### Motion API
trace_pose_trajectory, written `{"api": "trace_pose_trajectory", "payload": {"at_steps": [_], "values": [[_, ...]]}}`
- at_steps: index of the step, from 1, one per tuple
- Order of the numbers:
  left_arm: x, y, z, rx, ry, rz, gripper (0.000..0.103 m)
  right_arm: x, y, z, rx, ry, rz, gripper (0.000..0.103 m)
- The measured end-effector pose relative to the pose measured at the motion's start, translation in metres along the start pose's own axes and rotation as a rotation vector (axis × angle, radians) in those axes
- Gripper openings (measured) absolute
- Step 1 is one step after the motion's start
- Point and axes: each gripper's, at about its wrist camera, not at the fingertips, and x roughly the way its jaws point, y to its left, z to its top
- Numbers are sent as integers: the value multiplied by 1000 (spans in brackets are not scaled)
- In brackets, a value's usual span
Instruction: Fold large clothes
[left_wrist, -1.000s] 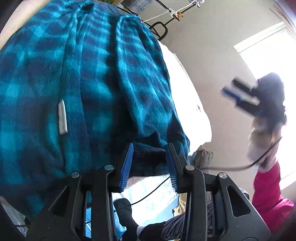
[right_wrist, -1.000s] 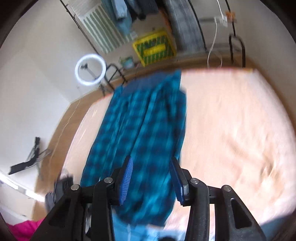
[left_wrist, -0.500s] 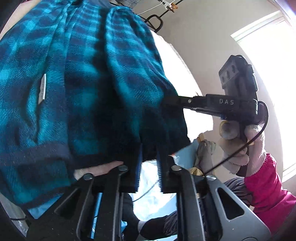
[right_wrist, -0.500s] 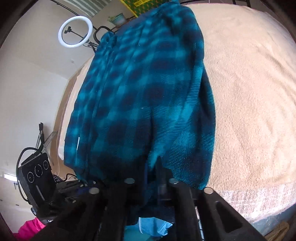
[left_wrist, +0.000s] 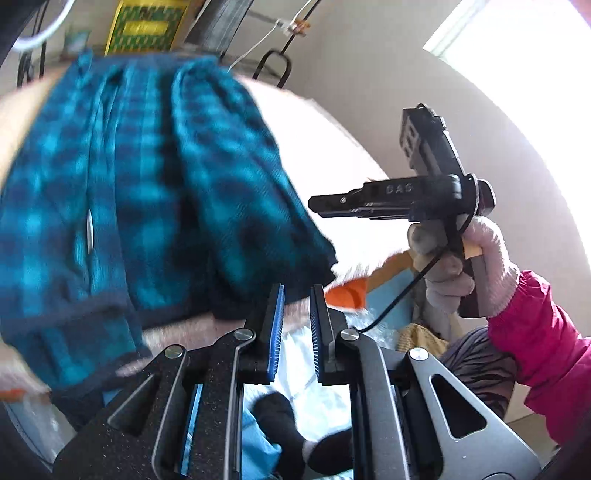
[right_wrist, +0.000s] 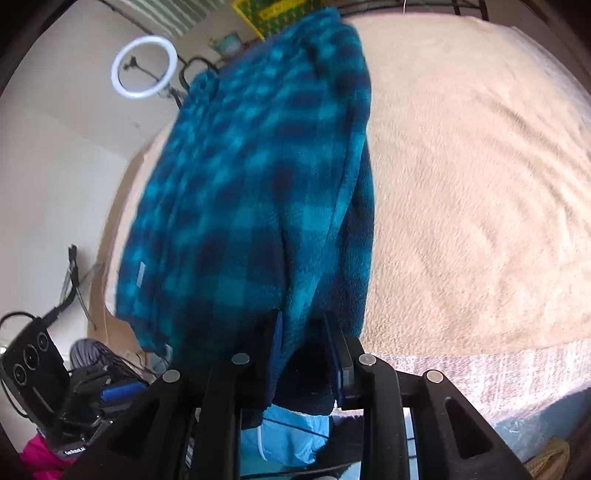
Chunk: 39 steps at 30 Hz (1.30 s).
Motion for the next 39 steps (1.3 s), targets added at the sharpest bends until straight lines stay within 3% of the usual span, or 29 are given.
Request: {"api": "trace_pose_trajectory", "payload": {"at_steps": [2, 6, 9, 14, 22, 23, 25, 27, 32, 37, 39], "values": [[4, -14, 8, 48, -18, 1, 11, -20, -1, 3, 5, -71, 14, 38], [28, -32, 18, 109, 0, -4, 34, -56, -9, 6, 22, -204, 32, 41], [55, -41, 21, 140, 34, 11, 34, -77, -24, 9, 68, -274, 45, 41], [105, -51, 26, 184, 107, 57, 47, -93, -43, 10, 125, -335, 50, 41], [143, -48, 15, 257, 165, 183, 47, -100, -66, 11, 173, -361, 61, 42], [143, -48, 15, 268, 157, 188, 46, -100, -68, 12, 173, -358, 61, 42], [144, -46, 14, 278, 138, 198, 23, -98, -69, 15, 172, -353, 62, 42], [138, -40, 17, 243, 135, 155, 12, -93, -68, 21, 172, -347, 57, 43], [99, -14, 33, 31, 78, -12, 10, -72, -66, 45, 155, -315, 47, 49], [65, 0, 43, -69, 2, -98, 9, -30, -59, 93, 116, -281, 32, 68], [58, 6, 44, -93, -10, -111, 9, -11, -62, 109, 133, -264, 47, 68]]}}
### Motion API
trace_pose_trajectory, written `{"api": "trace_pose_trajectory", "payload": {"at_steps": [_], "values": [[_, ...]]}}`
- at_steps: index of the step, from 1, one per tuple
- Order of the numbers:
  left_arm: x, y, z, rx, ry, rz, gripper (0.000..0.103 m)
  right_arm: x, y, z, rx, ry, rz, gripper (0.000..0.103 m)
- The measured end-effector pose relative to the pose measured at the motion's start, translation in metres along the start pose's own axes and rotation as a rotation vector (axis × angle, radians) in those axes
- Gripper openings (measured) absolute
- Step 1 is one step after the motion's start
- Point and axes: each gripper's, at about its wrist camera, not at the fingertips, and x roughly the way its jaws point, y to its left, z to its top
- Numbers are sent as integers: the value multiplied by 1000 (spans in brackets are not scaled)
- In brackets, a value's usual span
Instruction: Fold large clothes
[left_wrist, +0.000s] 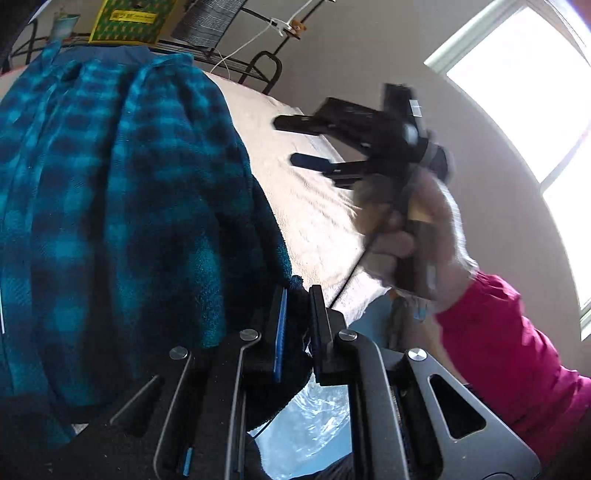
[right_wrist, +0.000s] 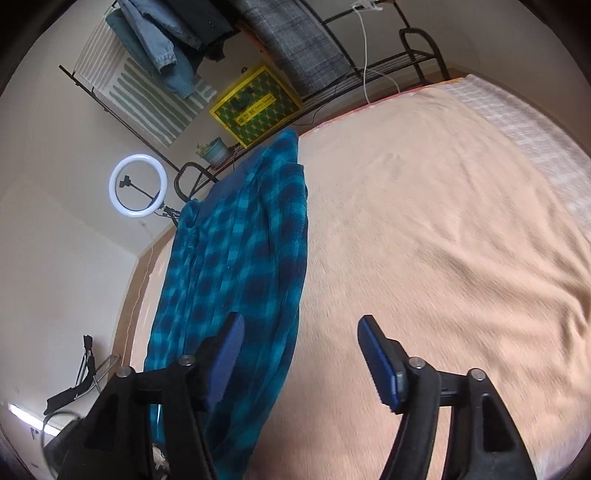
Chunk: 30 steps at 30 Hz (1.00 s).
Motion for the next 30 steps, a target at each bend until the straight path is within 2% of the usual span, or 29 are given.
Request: {"api": "trace_pose_trajectory", "payload": {"at_steps": [4, 7, 9, 10, 11, 13, 19, 23, 26, 30], "values": [[-13, 7, 0, -32, -27, -11, 9, 53, -10, 20, 76, 53, 14, 68], [-18, 13, -1, -48, -41, -21, 9, 85, -5, 25, 88, 105, 33, 61], [-23, 13, -3, -51, -48, -21, 9, 97, 2, 27, 81, 134, 40, 42], [-24, 15, -4, -58, -48, -23, 9, 104, 7, 27, 79, 157, 33, 23], [-27, 15, -7, -63, -48, -25, 9, 108, 10, 27, 76, 166, 20, 13], [-30, 18, -9, -75, -51, -27, 9, 112, 24, 28, 39, 175, -32, 6], [-48, 31, -21, -130, -74, -63, 8, 101, 73, 37, -77, 146, -152, 4], [-69, 45, -28, -167, -104, -88, 8, 99, 127, 42, -249, 116, -244, 4], [-84, 58, -34, -210, -125, -88, 8, 113, 175, 38, -375, 113, -290, 4], [-104, 82, -45, -279, -150, -74, 8, 153, 245, 20, -583, 144, -340, 4]]}}
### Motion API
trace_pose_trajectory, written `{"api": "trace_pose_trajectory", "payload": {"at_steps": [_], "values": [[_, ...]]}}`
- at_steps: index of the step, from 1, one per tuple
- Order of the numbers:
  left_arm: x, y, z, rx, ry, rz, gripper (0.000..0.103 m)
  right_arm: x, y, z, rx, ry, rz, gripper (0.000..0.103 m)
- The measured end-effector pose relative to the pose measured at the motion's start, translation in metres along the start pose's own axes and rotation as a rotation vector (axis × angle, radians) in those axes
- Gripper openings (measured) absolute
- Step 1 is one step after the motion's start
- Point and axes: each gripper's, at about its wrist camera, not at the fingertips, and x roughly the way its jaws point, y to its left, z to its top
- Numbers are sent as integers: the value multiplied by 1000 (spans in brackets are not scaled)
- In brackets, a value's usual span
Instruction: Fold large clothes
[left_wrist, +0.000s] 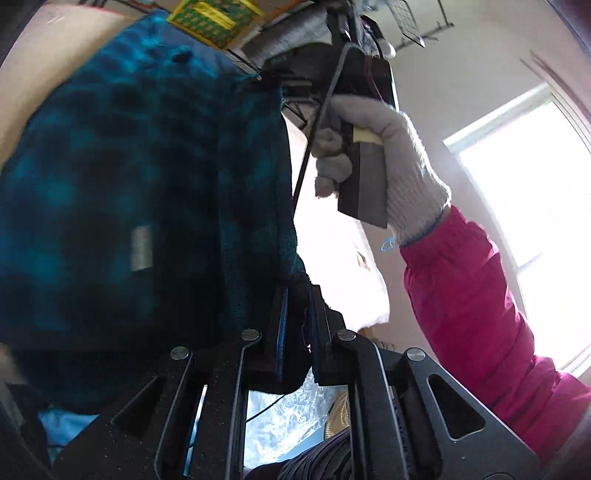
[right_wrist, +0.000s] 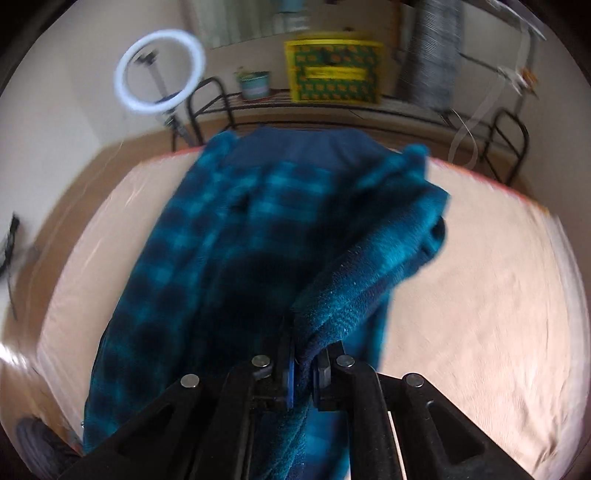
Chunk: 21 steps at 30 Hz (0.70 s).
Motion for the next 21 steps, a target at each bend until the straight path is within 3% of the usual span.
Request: {"api": "trace_pose_trajectory", "payload": {"at_steps": [3, 7, 12, 16, 19, 21], "values": [[-12, 21, -4, -42, -7, 32, 8, 27, 50, 8, -131, 45, -36, 4], [-15, 39, -11, -81, 9, 55, 7, 66, 86, 3, -236, 115, -73, 4], [-12, 40, -17, -62, 23, 67, 6, 75, 84, 2, -243, 112, -46, 8], [-16, 39, -19, -54, 19, 66, 6, 58, 67, 5, -190, 89, 56, 32], [-17, 38, -18, -34, 19, 76, 6, 32, 40, 2, -92, 48, 157, 33], [-18, 36, -18, -22, 18, 80, 6, 10, 17, -5, -23, 23, 167, 33]]}}
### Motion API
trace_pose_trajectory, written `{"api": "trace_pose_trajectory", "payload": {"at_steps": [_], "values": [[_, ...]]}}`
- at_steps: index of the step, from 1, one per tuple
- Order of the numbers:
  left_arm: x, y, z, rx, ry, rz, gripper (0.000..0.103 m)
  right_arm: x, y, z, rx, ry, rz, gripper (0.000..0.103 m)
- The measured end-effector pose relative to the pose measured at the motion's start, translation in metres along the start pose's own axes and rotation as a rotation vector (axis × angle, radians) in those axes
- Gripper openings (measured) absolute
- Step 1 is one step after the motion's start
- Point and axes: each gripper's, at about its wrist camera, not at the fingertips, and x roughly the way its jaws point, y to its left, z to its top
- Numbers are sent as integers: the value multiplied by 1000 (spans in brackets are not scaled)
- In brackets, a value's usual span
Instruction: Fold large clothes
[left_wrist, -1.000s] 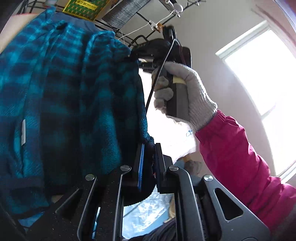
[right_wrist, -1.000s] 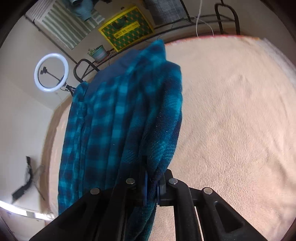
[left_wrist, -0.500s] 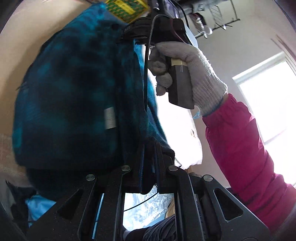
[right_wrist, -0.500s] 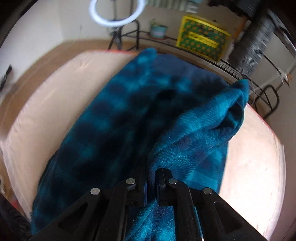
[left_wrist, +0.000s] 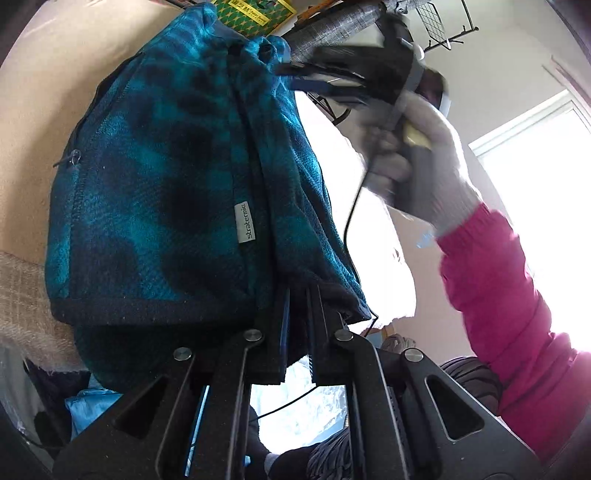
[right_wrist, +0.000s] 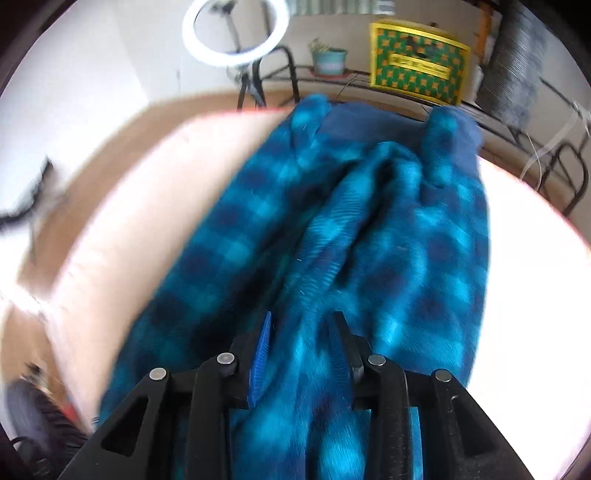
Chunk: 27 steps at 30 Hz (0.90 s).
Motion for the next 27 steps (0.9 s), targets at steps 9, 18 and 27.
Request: {"api": "trace_pose_trajectory", "payload": {"at_steps": [9, 18, 27], "values": [[-34, -16, 3, 93, 18, 36, 6, -71, -33, -115, 74, 34, -11, 38], [-58, -10, 39, 151, -63, 141, 6, -61, -58, -208, 308, 148, 164, 64], [-4, -41, 72, 263, -16, 122, 6, -84, -26, -210, 161, 127, 160, 5]]}}
